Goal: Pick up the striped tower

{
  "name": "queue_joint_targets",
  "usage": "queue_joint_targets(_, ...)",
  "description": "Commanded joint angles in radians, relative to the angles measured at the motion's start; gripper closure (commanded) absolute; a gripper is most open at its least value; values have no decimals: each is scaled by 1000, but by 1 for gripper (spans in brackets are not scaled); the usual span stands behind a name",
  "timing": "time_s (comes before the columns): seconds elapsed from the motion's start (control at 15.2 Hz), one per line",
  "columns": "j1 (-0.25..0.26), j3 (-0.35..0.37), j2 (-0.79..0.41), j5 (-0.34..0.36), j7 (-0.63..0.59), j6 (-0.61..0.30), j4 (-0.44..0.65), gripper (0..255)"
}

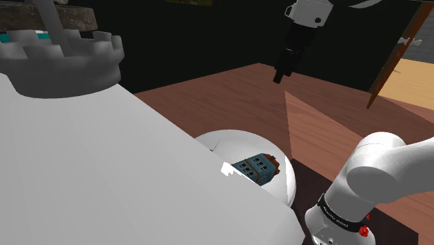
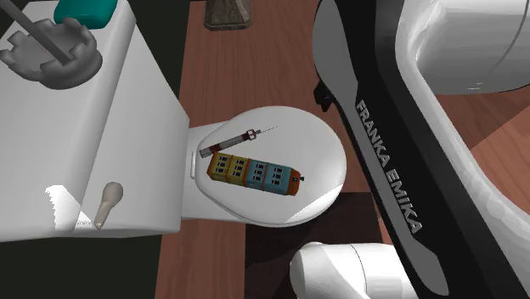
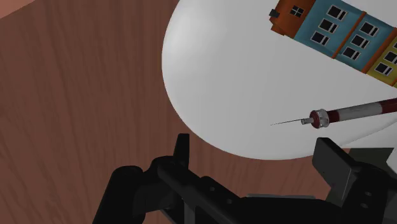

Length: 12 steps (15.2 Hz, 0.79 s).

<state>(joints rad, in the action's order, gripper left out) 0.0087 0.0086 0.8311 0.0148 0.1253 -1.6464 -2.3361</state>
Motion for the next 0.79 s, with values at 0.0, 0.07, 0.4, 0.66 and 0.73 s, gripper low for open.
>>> queue_joint_targets(0.0, 0, 0, 0, 0, 0, 0, 0, 0)
queue_joint_targets(0.07, -7, 24, 6, -14, -51, -17, -27, 0)
queue_joint_targets(0.4, -36, 156, 6, -95, -306, -110, -135, 0)
queue_joint_targets(0.66, -58, 268, -37, -162, -510, -195, -187, 0)
queue_joint_targets(0.73, -64, 297, -54, -179, -561, -218, -195, 0)
